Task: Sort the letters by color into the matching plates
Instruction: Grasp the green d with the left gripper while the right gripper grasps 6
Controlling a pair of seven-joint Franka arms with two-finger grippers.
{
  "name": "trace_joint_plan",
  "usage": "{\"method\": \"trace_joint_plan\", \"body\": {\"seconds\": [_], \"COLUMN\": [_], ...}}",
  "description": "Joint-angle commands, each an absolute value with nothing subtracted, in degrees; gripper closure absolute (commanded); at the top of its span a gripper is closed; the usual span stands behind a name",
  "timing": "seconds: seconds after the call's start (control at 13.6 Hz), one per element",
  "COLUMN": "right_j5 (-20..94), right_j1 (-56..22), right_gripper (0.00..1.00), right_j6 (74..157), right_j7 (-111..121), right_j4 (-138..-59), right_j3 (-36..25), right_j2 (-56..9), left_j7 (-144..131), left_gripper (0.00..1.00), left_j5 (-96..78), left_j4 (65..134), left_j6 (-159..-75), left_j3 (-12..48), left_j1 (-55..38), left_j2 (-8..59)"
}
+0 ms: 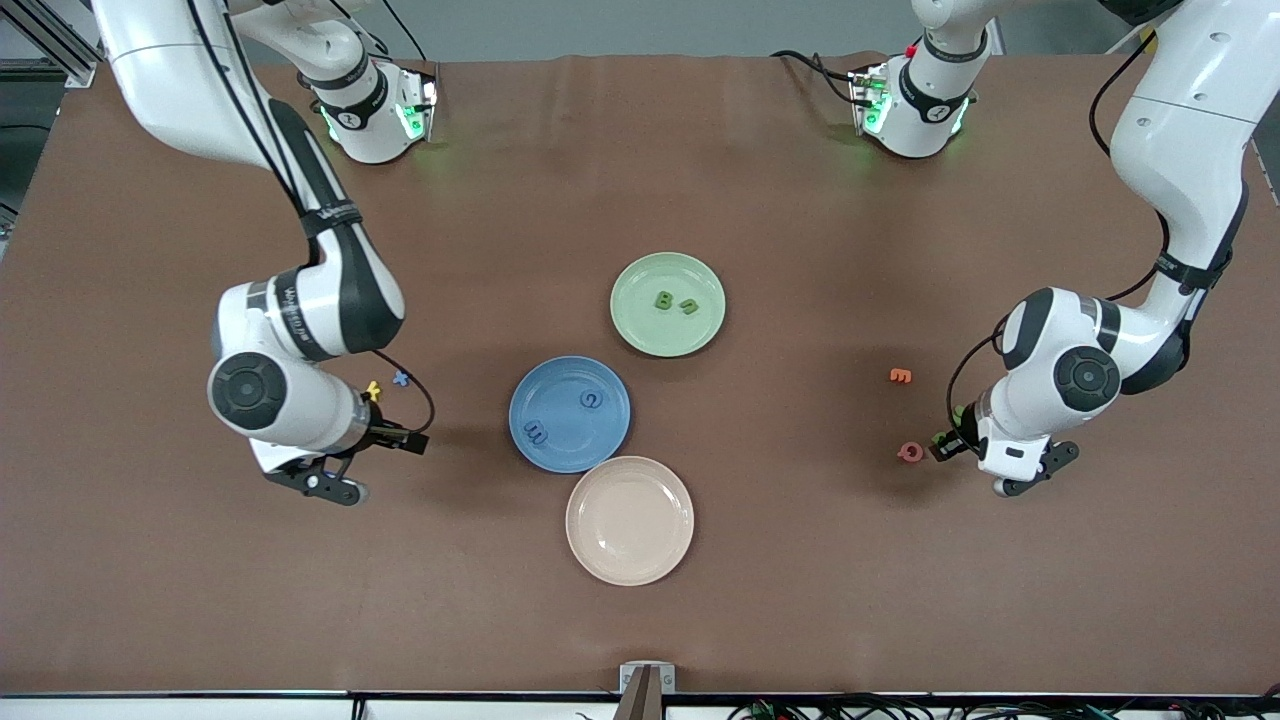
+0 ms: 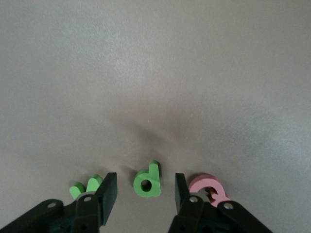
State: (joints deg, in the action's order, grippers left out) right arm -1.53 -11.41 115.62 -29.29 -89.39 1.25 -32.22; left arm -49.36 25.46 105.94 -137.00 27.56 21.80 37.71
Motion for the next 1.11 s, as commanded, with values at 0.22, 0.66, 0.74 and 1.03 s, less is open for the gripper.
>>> {"method": "trace_joint_plan", "body": {"seconds": [0.22, 0.66, 0.74, 1.03], "right_j5": [-2.02, -1.32, -1.32, -1.23], "right_j1": [-3.26, -2.46, -2.63, -3.34], "right_gripper": [0.06, 0.37, 0.37, 0.37], "right_j6": [130.68, 136.04, 136.75, 137.81], "right_j7": [-13.99, -12.30, -12.30, -13.18], "right_j4": [-101.77, -105.20, -105.81, -107.49], "right_j3": [2.46, 2.81, 2.90, 3.87], "right_j2": [-29.62, -30.23, -30.32, -30.94], "left_j7": [-50.62, -51.24, -51.33, -51.24], "left_gripper": [0.50, 0.51, 0.52, 0.55], "left_j5": [26.19, 26.37, 26.37, 26.37], "left_j4": [106.96, 106.96, 106.96, 106.96], "left_j6": [-138.95, -140.10, -140.10, -140.18], "left_j3": [27.86, 27.86, 27.86, 27.86], "left_j1": [22.68, 22.59, 22.59, 22.50], "left_j2": [37.70, 38.76, 39.02, 39.29]}}
